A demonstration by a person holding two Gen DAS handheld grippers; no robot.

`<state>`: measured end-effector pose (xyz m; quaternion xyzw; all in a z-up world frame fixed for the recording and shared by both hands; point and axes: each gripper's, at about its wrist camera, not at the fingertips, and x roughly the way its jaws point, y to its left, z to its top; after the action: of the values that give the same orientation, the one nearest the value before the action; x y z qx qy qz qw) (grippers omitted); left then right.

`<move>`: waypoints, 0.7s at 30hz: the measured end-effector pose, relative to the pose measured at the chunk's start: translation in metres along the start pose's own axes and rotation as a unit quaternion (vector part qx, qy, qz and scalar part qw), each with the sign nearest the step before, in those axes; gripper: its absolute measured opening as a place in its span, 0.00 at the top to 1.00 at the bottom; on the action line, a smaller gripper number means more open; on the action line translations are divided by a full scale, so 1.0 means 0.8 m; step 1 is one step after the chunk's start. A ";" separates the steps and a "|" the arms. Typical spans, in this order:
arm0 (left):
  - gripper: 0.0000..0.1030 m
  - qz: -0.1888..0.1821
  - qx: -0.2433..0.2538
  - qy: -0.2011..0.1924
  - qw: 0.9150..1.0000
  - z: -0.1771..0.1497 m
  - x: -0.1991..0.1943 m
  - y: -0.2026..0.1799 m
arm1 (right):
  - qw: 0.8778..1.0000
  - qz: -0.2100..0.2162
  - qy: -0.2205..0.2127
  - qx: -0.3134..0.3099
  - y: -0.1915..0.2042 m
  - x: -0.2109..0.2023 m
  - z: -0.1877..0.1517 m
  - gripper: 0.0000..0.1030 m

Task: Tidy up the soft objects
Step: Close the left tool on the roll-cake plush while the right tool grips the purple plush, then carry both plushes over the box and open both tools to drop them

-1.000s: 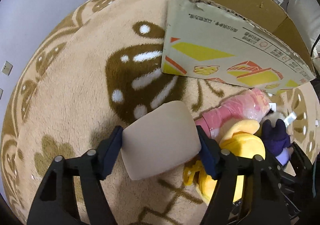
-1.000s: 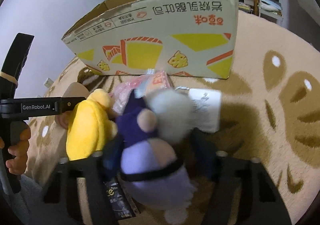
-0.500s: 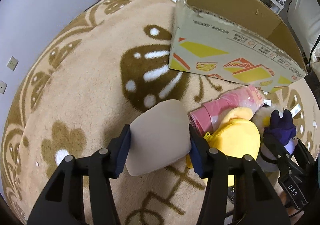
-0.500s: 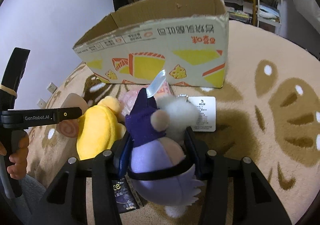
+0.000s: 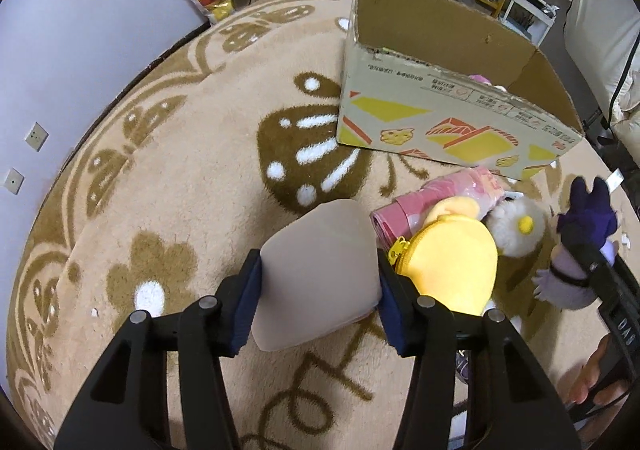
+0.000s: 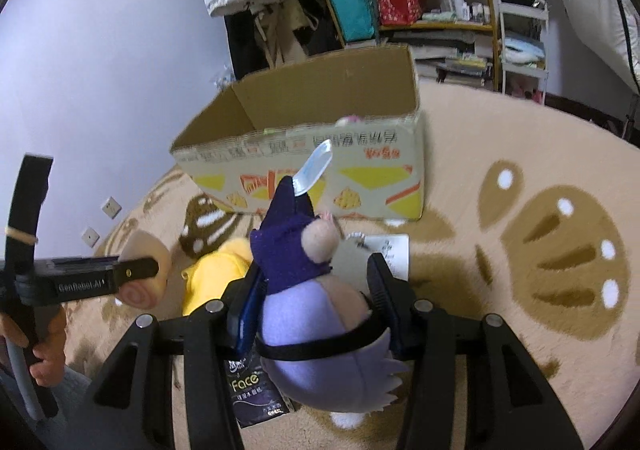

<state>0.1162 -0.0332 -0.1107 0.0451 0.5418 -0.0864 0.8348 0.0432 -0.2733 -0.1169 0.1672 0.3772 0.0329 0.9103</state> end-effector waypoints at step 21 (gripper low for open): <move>0.56 -0.007 0.038 -0.207 0.978 -0.006 -0.114 -0.021 | 0.993 -0.012 -0.119 -0.017 0.010 -0.069 0.038 0.49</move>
<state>0.0725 -0.0401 -0.0292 0.0543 0.3538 -0.1199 0.9260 0.0255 -0.2847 -0.0567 0.1502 0.2672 0.0083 0.9518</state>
